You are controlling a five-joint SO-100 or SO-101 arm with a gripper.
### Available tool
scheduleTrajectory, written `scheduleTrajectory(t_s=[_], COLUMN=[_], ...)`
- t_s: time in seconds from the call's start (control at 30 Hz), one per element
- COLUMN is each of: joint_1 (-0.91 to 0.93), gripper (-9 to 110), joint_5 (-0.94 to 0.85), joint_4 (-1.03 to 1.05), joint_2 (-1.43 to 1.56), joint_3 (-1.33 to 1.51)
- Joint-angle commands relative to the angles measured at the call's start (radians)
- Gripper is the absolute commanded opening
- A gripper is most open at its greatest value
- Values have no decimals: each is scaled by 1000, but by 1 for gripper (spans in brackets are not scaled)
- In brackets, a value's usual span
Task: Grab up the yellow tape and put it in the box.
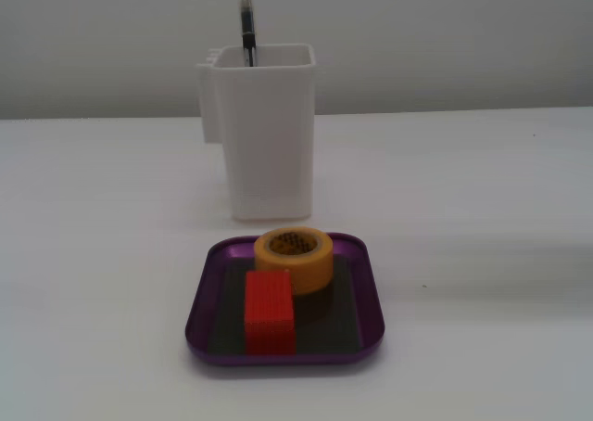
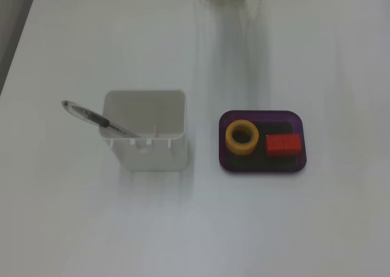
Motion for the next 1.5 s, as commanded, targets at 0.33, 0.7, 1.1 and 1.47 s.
scheduleTrajectory(t_s=[0.33, 0.7, 1.1, 1.47], joint_1=[49, 169, 167, 172], gripper=[13, 13, 11, 0], joint_5=[0, 46, 89, 101], joint_4=[-109, -170, -130, -130], joint_2=[867, 1048, 1046, 1046], joint_3=[853, 1226, 1284, 1319])
